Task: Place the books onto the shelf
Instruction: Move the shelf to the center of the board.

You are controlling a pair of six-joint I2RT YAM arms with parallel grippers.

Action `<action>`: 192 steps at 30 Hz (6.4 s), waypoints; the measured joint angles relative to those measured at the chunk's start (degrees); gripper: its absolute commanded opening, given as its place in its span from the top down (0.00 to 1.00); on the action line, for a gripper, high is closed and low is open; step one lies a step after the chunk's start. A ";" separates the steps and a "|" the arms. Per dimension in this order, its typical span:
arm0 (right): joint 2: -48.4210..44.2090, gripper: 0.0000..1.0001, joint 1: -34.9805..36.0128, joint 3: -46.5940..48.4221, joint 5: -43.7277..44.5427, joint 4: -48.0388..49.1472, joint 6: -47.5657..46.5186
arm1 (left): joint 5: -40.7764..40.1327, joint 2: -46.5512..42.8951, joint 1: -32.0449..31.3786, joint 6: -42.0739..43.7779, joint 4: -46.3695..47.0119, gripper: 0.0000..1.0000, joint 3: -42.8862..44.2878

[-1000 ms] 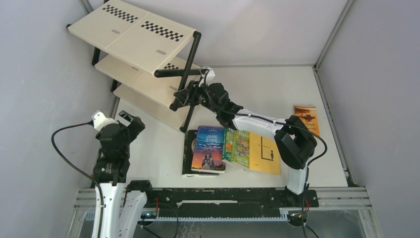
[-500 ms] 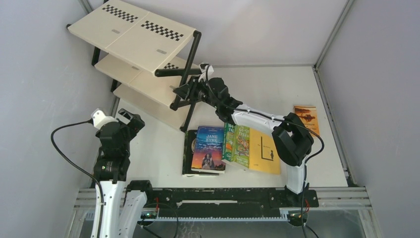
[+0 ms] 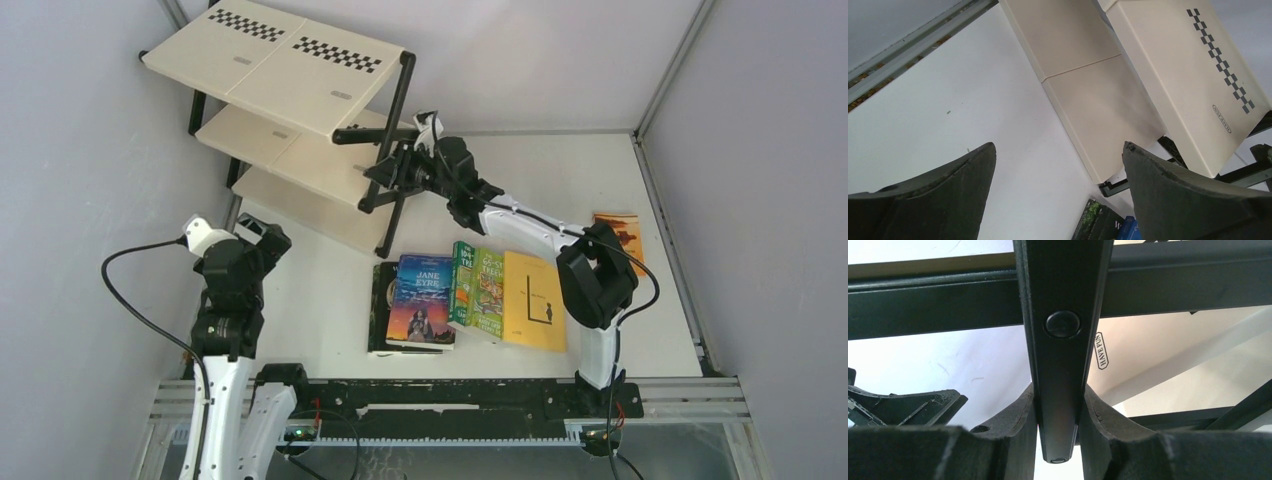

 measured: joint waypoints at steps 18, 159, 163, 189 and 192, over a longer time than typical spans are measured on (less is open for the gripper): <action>0.52 0.94 -13.31 4.07 -9.53 -7.76 -1.18 | -0.24 5.01 0.00 -2.95 5.22 0.00 -0.02; -6.03 0.78 -47.52 5.09 -32.89 -32.30 -13.44 | -9.68 54.71 -13.79 19.15 40.11 0.84 22.16; -6.32 0.78 -47.91 4.79 -32.89 -32.24 -13.42 | -9.29 54.69 -14.03 19.12 40.33 0.84 22.05; -6.32 0.43 -49.33 4.76 -31.36 -33.31 -5.01 | -12.94 54.64 -18.36 12.28 39.56 0.22 21.11; -6.32 0.42 -49.18 4.79 -30.80 -33.92 -4.87 | -13.40 54.58 -18.51 12.07 39.23 0.19 21.11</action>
